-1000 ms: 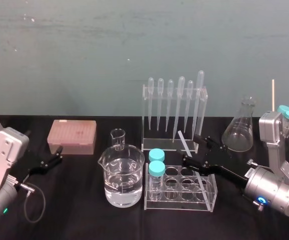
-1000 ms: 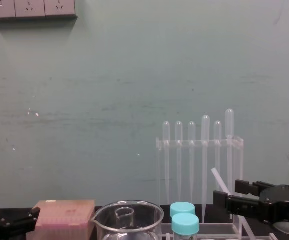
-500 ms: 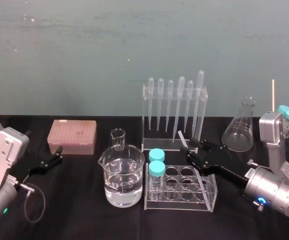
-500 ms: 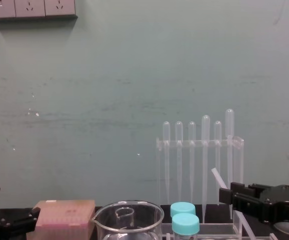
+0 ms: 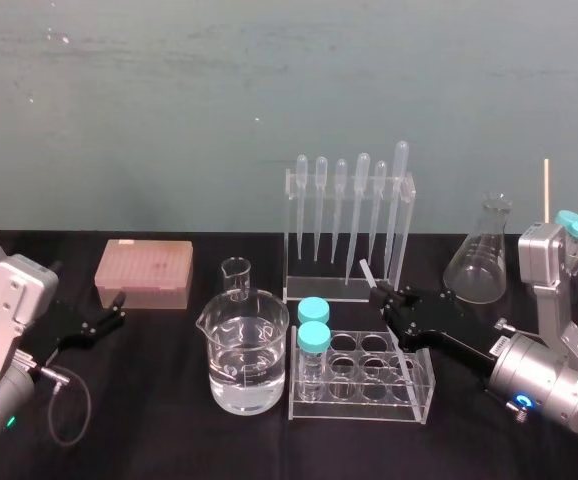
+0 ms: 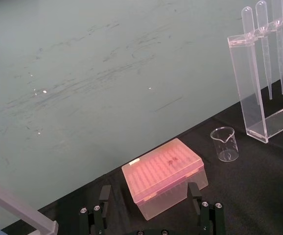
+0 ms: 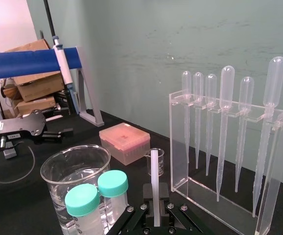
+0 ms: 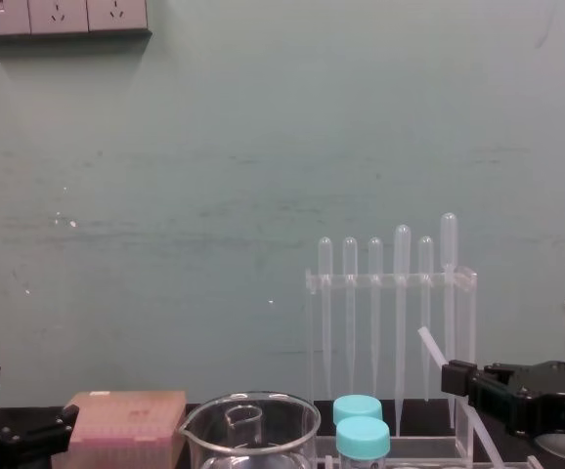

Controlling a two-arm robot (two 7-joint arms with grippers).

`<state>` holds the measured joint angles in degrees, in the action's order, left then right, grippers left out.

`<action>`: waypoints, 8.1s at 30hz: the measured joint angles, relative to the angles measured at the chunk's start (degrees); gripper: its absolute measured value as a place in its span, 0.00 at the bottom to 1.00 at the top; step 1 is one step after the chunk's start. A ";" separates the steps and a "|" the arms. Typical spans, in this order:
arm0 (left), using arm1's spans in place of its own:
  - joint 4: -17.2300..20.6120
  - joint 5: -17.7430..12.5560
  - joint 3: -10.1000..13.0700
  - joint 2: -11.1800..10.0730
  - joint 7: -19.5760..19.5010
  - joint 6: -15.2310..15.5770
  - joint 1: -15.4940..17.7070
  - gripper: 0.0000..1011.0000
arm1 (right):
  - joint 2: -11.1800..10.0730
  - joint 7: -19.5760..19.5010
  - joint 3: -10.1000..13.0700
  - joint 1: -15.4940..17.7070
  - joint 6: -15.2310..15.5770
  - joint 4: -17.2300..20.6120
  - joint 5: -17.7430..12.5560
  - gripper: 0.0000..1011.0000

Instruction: Pick up the stirring rod with one hand, then place it down.

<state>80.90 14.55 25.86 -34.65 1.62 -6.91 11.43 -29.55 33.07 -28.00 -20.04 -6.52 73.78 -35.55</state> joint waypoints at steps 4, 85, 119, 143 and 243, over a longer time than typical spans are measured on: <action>0.00 0.00 0.00 0.00 0.00 0.00 0.00 0.99 | 0.00 0.00 0.00 0.00 0.00 0.00 0.00 0.07; 0.00 0.00 0.00 0.00 0.00 0.00 0.00 0.99 | 8.00 -1.46 11.40 5.03 -27.80 1.44 7.09 0.06; 0.00 0.00 0.00 0.00 0.00 0.00 0.00 0.99 | 8.00 -1.47 11.40 5.03 -27.80 1.43 7.10 0.06; 0.00 0.00 0.00 0.00 0.00 0.00 0.00 0.99 | 8.00 -1.47 11.40 5.03 -27.81 1.43 7.09 0.06; 0.00 0.00 0.00 0.00 0.00 0.00 0.00 0.99 | 8.77 6.88 11.55 6.94 -17.30 -1.08 4.20 0.06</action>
<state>80.90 14.55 25.86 -34.65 1.62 -6.91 11.43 -20.78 39.95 -16.45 -13.10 -23.81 72.70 -31.35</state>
